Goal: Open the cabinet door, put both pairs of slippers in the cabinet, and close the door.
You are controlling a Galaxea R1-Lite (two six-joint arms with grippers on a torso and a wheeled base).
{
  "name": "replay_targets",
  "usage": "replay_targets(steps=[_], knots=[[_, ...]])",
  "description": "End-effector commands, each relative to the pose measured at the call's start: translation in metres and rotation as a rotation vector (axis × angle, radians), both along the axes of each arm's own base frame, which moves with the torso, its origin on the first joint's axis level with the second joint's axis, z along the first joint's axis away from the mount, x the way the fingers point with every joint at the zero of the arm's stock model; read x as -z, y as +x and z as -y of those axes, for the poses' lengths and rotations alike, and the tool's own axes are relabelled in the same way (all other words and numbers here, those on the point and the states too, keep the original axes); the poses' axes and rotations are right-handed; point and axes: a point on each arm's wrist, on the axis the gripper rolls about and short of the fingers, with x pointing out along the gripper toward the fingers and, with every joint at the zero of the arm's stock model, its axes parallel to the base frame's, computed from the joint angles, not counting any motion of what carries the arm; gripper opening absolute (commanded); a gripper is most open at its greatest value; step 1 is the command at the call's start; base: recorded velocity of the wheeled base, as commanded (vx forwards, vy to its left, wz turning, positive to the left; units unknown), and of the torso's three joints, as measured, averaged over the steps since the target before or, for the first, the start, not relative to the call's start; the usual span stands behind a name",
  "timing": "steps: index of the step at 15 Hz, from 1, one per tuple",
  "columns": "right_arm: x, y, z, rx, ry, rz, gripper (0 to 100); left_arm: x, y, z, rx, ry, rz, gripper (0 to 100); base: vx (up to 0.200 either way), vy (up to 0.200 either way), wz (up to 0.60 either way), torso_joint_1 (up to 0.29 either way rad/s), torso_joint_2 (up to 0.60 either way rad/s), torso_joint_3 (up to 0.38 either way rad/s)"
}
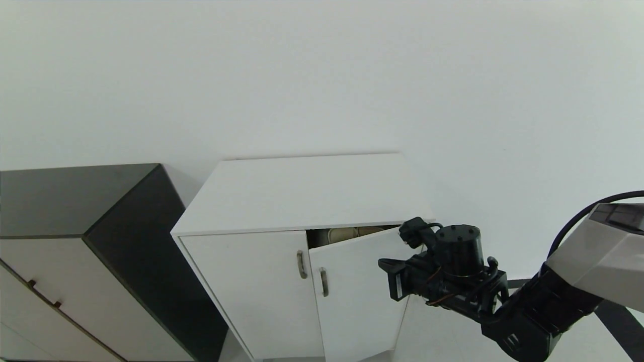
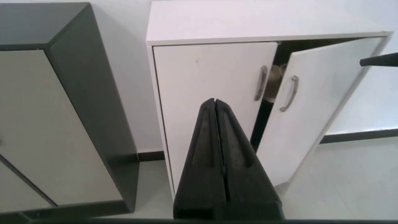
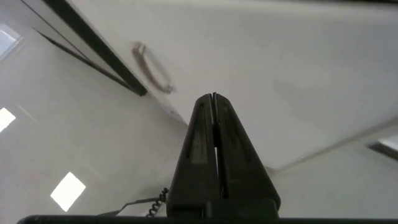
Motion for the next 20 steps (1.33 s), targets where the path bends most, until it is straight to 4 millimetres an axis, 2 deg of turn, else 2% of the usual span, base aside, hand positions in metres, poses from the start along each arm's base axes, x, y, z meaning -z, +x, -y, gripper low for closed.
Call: replay_targets(steps=[1, 8, 20], knots=[[0.007, 0.005, -0.002, 0.002, 0.0, 0.0, 0, 0.0, 0.0, 0.0, 0.0, -0.001, 0.001, 0, 0.0, 0.0, 0.0, 0.0, 0.0, 0.0], [0.02, 0.039, 0.002, 0.065, 0.018, 0.027, 0, 0.0, 0.0, 0.0, 0.0, -0.001, 0.001, 0, 0.0, 0.0, 0.0, 0.0, 0.0, 0.0], [0.027, 0.059, 0.008, 0.105, 0.025, 0.038, 0, 0.0, 0.0, 0.0, 0.0, -0.001, 0.001, 0, 0.0, 0.0, 0.0, 0.0, 0.0, 0.0]])
